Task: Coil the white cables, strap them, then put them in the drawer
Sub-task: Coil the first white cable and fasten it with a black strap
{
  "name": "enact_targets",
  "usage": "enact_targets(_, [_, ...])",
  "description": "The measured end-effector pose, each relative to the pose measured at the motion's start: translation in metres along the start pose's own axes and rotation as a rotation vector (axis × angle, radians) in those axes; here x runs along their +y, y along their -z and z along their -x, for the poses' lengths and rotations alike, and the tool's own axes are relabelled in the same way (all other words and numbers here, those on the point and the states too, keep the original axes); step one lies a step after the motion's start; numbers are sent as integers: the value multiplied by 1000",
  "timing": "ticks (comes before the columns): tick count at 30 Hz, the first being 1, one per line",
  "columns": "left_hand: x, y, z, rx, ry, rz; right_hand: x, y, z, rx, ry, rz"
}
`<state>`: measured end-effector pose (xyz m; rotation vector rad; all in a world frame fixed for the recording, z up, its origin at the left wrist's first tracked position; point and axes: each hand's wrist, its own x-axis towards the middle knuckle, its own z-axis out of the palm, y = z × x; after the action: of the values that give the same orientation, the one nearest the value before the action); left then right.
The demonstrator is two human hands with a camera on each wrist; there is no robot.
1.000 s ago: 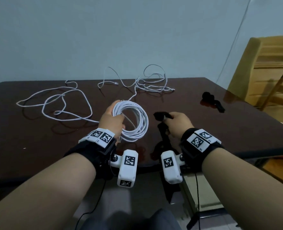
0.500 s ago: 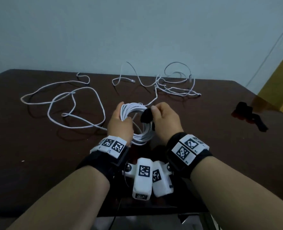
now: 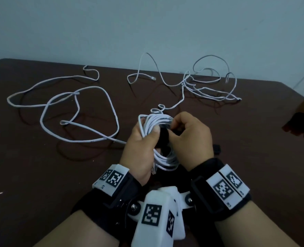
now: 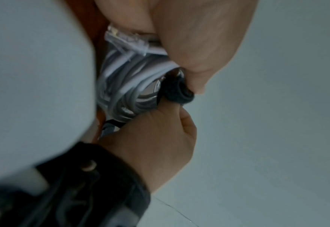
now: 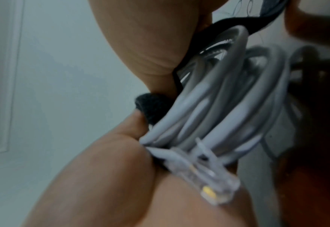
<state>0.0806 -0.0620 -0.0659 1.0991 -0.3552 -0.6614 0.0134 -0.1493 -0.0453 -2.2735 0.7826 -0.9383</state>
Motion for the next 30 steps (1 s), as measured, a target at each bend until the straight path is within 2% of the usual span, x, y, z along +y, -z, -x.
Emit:
enact_targets(6, [1, 3, -1, -98, -11, -81, 2, 0, -2, -74, 36, -1])
enact_targets(12, [3, 8, -5, 50, 39, -170, 13, 7, -3, -120, 22, -249])
enact_targets(16, [4, 6, -6, 111, 30, -157, 17, 10, 0, -107, 36, -293])
enact_targets(19, [7, 6, -6, 103, 19, -111, 16, 10, -2, 16, -46, -439])
enact_targets(21, [9, 5, -5, 85, 25, -71, 22, 12, -5, 102, -142, -440])
enact_targets(24, [12, 5, -4, 59, 28, -1, 30, 13, -13, 140, -321, -490])
enact_targets(26, [15, 5, -3, 34, 31, 49, 34, 13, -18, 61, -446, -641])
enact_targets(28, [17, 7, -3, -7, 40, 95, 34, 15, -18, -119, -544, -762])
enact_targets(30, [19, 7, -2, -38, 49, 117, 31, 19, -14, -326, -568, -811])
